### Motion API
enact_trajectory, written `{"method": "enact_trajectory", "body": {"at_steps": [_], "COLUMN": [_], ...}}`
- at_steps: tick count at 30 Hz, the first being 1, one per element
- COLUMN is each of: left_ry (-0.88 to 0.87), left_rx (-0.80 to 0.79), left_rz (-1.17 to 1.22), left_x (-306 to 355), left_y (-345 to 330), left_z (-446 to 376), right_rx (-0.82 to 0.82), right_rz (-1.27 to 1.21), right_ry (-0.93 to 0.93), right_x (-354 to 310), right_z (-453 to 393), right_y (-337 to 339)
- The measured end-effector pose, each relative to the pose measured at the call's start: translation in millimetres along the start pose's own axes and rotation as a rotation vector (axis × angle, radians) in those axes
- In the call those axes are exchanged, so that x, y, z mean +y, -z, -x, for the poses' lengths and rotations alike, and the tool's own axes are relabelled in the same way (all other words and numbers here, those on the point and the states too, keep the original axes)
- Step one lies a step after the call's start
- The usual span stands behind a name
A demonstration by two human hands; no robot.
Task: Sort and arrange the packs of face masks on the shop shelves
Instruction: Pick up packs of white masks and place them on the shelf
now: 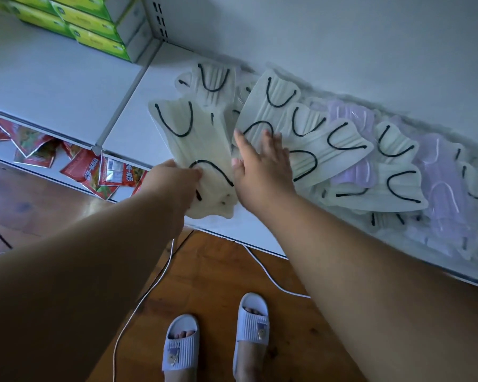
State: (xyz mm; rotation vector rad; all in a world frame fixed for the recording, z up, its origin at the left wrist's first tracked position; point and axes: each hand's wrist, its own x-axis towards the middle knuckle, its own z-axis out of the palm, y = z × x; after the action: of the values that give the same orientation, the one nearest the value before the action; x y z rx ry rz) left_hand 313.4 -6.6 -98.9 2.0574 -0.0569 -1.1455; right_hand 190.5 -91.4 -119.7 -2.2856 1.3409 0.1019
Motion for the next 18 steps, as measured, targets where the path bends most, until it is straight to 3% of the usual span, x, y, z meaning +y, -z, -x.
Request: {"method": "enact_trajectory", "body": {"at_steps": [3, 5, 7, 9, 11, 13, 15, 16, 18], "left_ry": [-0.017, -0.013, -0.011, -0.008, 0.019, 0.059, 0.027, 0.0, -0.023], "left_rx": [0.005, -0.006, -0.028, -0.051, -0.131, -0.234, -0.191, -0.127, -0.072], "left_rz": [-0.031, -0.021, -0.004, 0.047, 0.167, 0.254, 0.182, 0.117, 0.056], "left_x": [-2.2, -2.8, -3.1, -2.4, -0.7, 2.3, 1.3, 0.3, -1.7], "left_y": [3.3, 5.0, 6.3, 6.4, 5.2, 1.2, -5.1, -7.7, -11.6], "left_z": [-0.9, -1.3, -0.4, 2.3, 5.7, 11.7, 14.3, 14.3, 15.8], "right_rx": [-0.117, -0.051, 0.09, 0.269, 0.388, 0.345, 0.3, 0.312, 0.316], "right_rz": [0.183, 0.183, -0.001, -0.298, -0.418, -0.425, -0.419, -0.379, -0.172], "right_ry": [-0.088, -0.092, -0.089, 0.022, 0.195, 0.312, 0.377, 0.358, 0.127], "right_x": [7.3, 6.9, 5.1, 1.6, -0.9, -2.4, 2.0, 6.6, 20.2], "right_z": [-18.2, -18.4, -10.2, 8.6, 34.6, 57.4, 68.4, 67.4, 57.7], "right_y": [-0.8, 0.6, 2.7, 5.3, 3.7, -2.8, -5.8, -5.6, -2.3]}}
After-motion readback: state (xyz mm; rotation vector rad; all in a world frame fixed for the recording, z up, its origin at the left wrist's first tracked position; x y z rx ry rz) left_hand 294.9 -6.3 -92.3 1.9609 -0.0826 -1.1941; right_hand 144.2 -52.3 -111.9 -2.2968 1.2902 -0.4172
